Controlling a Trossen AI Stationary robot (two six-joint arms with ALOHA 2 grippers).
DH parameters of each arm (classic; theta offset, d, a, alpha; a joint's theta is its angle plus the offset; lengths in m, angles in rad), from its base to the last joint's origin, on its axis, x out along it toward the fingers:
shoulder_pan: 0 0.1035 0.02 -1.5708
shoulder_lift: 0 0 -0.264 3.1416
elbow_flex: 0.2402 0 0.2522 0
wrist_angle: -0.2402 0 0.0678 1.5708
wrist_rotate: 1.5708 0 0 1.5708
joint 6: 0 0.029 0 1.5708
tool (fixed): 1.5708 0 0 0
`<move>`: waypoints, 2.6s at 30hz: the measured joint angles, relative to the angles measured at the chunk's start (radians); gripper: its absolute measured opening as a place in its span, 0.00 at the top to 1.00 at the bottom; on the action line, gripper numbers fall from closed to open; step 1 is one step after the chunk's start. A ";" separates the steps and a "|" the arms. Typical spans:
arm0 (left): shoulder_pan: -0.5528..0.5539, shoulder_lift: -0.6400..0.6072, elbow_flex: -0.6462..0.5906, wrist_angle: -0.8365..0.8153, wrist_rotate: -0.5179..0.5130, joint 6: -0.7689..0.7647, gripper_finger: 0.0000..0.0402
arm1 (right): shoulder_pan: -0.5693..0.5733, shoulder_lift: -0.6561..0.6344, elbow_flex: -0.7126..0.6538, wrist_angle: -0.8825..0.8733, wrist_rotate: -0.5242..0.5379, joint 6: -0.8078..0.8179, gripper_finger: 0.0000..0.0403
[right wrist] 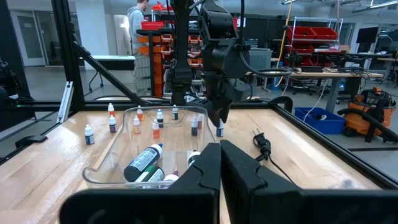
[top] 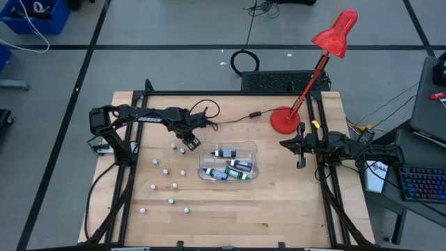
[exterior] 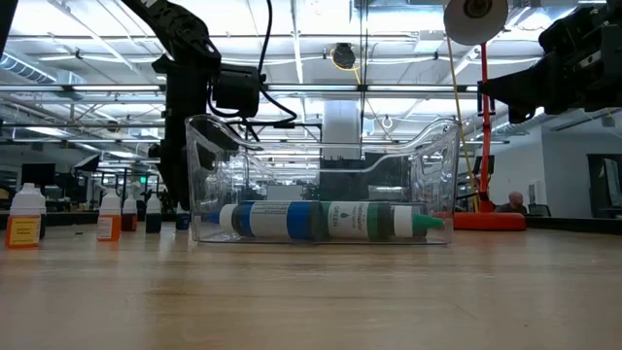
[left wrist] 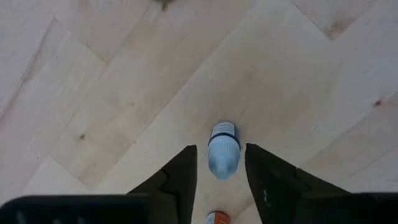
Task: Pick & Place food coloring
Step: Put the small black food coloring bottle into the transparent bin
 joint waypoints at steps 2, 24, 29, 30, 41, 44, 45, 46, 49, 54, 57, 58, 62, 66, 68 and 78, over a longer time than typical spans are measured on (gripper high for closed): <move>0.000 0.000 0.000 0.000 0.000 0.000 0.69 | 0.000 0.000 0.000 0.000 0.000 0.000 1.00; -0.030 -0.148 -0.001 -0.015 -0.016 0.026 0.87 | 0.000 0.000 0.000 0.000 0.000 0.000 1.00; -0.079 -0.277 0.021 -0.062 -0.002 -0.009 0.87 | 0.000 0.000 0.000 0.000 0.000 0.000 1.00; -0.095 -0.299 0.040 -0.085 -0.002 -0.024 0.87 | 0.000 0.000 0.000 0.000 0.000 0.000 1.00; -0.351 -0.187 0.530 -0.385 -0.101 -0.092 0.87 | 0.000 0.000 0.000 0.000 0.000 0.000 1.00; -0.394 -0.096 0.641 -0.387 -0.088 -0.032 0.87 | 0.000 0.002 0.000 0.002 0.001 0.000 1.00; -0.403 -0.061 0.669 -0.389 -0.074 -0.010 0.87 | 0.000 0.003 0.000 0.003 0.001 0.000 1.00; -0.409 -0.030 0.688 -0.392 -0.058 0.009 0.87 | 0.000 0.003 0.000 0.003 0.001 0.000 1.00; -0.412 0.057 0.718 -0.393 -0.002 0.058 0.87 | 0.000 0.004 0.000 0.003 0.001 0.000 1.00; -0.411 0.174 0.715 -0.359 0.071 0.114 0.87 | 0.000 0.004 0.000 0.004 0.001 0.000 1.00; -0.408 0.228 0.715 -0.337 0.106 0.143 0.87 | 0.000 0.004 0.000 0.005 0.001 0.000 1.00; -0.404 0.243 0.715 -0.335 0.114 0.146 0.87 | 0.000 0.004 0.000 0.005 0.001 0.000 1.00; -0.389 0.300 0.715 -0.338 0.116 0.147 0.87 | 0.000 0.004 0.000 0.005 0.001 0.000 1.00; -0.368 0.343 0.715 -0.337 0.115 0.161 0.87 | 0.000 0.004 0.000 0.005 0.001 0.000 1.00; -0.360 0.368 0.715 -0.336 0.116 0.170 0.87 | 0.000 0.004 0.000 0.005 0.002 0.000 1.00; -0.330 0.411 0.714 -0.298 0.115 0.198 0.87 | 0.000 0.004 0.000 0.006 0.002 0.000 1.00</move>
